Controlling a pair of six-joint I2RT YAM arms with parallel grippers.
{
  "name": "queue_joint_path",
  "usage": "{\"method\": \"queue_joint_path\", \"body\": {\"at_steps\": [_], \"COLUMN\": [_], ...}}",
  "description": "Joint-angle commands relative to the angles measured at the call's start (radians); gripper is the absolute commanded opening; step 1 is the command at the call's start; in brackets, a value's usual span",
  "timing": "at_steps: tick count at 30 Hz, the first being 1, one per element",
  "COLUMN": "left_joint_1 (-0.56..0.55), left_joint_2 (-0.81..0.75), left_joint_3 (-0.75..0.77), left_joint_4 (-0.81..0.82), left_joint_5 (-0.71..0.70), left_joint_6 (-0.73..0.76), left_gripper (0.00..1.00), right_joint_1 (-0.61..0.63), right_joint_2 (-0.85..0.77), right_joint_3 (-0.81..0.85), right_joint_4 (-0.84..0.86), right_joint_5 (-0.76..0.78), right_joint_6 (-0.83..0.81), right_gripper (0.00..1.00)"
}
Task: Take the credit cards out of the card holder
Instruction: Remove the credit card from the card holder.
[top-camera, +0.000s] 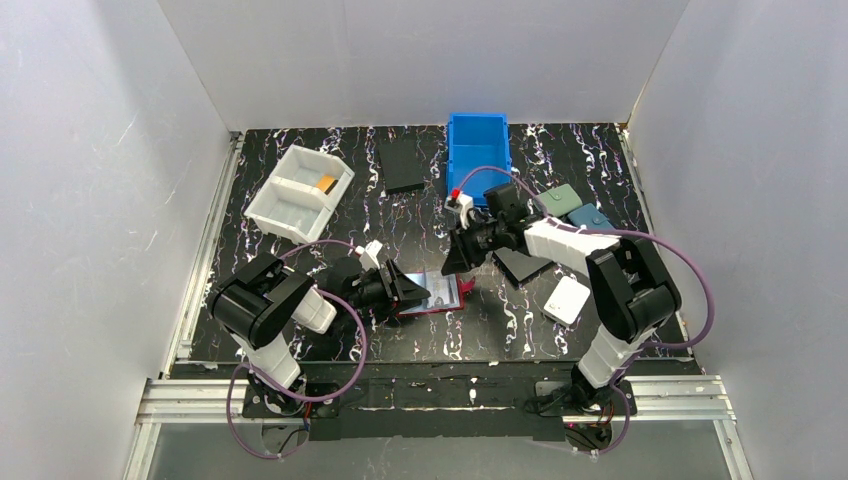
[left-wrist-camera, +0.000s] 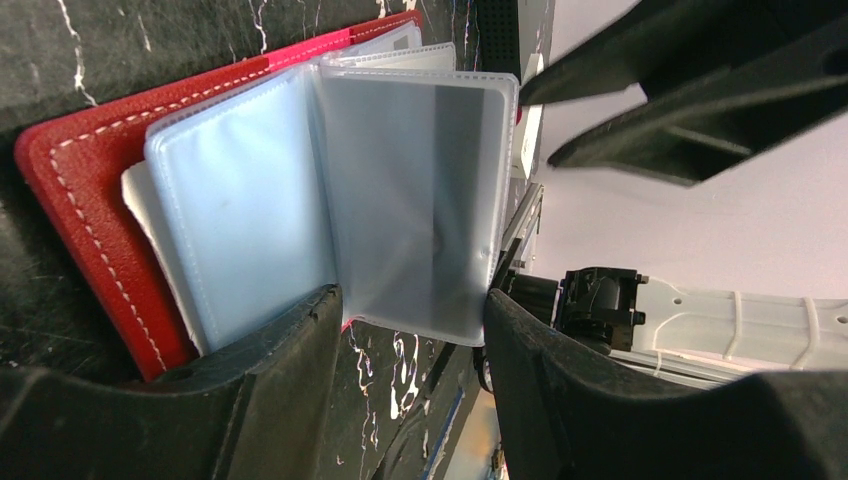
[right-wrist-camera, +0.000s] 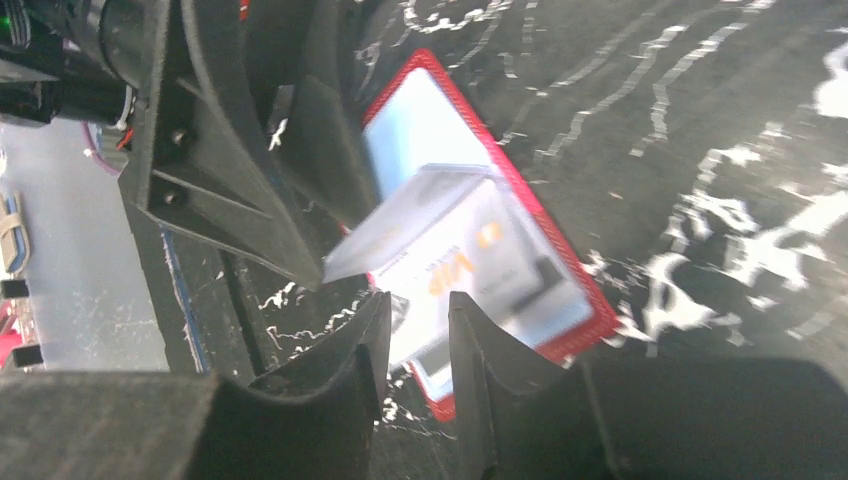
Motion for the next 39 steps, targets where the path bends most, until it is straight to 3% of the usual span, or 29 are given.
{"method": "queue_joint_path", "body": {"at_steps": [1, 8, 21, 35, 39], "left_joint_1": [0.008, 0.011, 0.023, 0.099, 0.1], "left_joint_2": [0.003, -0.022, -0.024, -0.046, -0.029], "left_joint_3": [-0.037, -0.045, -0.054, -0.056, -0.034], "left_joint_4": [-0.072, -0.056, 0.0, -0.045, -0.061], "left_joint_5": [-0.019, -0.002, 0.018, 0.045, 0.055], "left_joint_6": [0.029, 0.037, 0.023, 0.029, 0.034], "left_gripper": [0.53, 0.59, 0.61, 0.48, 0.4], "right_joint_1": [0.081, 0.148, 0.16, 0.127, 0.121], "right_joint_2": [0.03, 0.125, 0.145, 0.183, 0.183], "right_joint_3": [0.019, 0.026, 0.007, 0.035, 0.04], "right_joint_4": [0.044, 0.048, 0.105, 0.03, 0.023], "right_joint_5": [0.024, 0.09, 0.019, 0.073, 0.069], "right_joint_6": [0.037, 0.072, 0.117, 0.086, 0.082], "right_gripper": [0.35, 0.22, 0.23, 0.24, 0.24]}}
